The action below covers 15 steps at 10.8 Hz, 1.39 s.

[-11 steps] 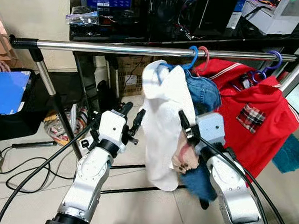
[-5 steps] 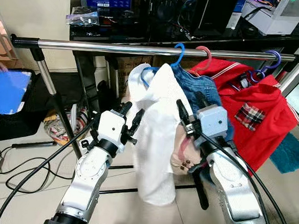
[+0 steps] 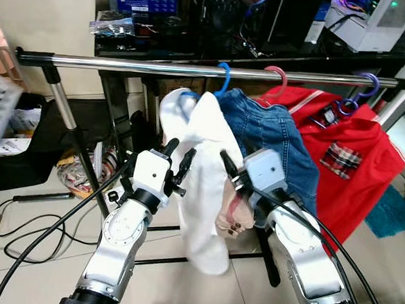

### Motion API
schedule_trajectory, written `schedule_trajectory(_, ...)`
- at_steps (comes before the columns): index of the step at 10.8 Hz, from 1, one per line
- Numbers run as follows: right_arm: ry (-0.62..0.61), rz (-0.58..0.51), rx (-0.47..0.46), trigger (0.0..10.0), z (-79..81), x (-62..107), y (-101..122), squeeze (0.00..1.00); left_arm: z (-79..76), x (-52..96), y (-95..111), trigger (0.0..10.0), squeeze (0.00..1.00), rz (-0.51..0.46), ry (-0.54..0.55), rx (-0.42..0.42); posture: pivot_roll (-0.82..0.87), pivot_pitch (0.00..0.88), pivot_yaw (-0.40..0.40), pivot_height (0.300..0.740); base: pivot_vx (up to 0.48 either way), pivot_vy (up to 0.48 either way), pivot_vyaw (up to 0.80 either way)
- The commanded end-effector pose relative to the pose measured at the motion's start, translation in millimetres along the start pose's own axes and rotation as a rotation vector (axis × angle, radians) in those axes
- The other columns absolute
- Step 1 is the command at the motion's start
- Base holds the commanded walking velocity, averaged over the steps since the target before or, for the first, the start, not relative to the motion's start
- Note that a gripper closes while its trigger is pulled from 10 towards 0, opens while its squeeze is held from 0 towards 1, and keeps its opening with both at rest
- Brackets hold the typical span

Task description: Hang hanger

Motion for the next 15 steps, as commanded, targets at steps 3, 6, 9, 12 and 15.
schedule_trajectory(3, -0.039, 0.117, -0.01, 10.0, -8.7, -1.1, -18.7, 0.0, -2.9, -3.6, -0.2, 10.0, 0.0, -0.003, -0.009, 0.002, 0.16, 0.057, -0.052, 0.74, 0.0, 0.0, 0.0)
schedule_trajectory(6, 0.077, 0.225, 0.014, 10.0, 5.8, -1.5, -31.2, 0.0, -12.6, -3.4, -3.8, 10.0, 0.0, 0.019, -0.057, 0.028, 0.16, 0.052, -0.057, 0.74, 0.0, 0.0, 0.0)
schedule_trajectory(9, 0.134, 0.305, 0.094, 10.0, 9.2, -0.2, -32.3, 0.0, -20.0, 0.7, -11.4, 10.0, 0.0, 0.054, -0.154, 0.013, 0.14, 0.057, -0.05, 0.74, 0.0, 0.0, 0.0)
schedule_trajectory(12, 0.083, 0.337, 0.087, 10.0, 0.5, -1.2, -30.0, 0.0, -24.7, 0.6, -11.4, 10.0, 0.0, 0.055, -0.207, -0.017, 0.13, 0.052, -0.047, 0.74, 0.0, 0.0, 0.0)
schedule_trajectory(15, 0.069, 0.25, 0.032, 10.0, -4.4, -10.1, -1.3, 1.0, -27.1, -1.3, -10.7, 10.0, 0.0, 0.051, -0.209, 0.0, 0.14, 0.043, -0.052, 0.74, 0.0, 0.0, 0.0)
Point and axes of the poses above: a point about 5 cm out from each wrist's last joint towards the gripper, its own x axis pointing back from the gripper into the wrist, its own y axis along the axis of the wrist's last joint, z = x × y, the point moved 4 cm from there along -x, pointing out of the wrist towards the gripper, and after that the axes turned 8 degrees about -x, right-handed, at the moved point
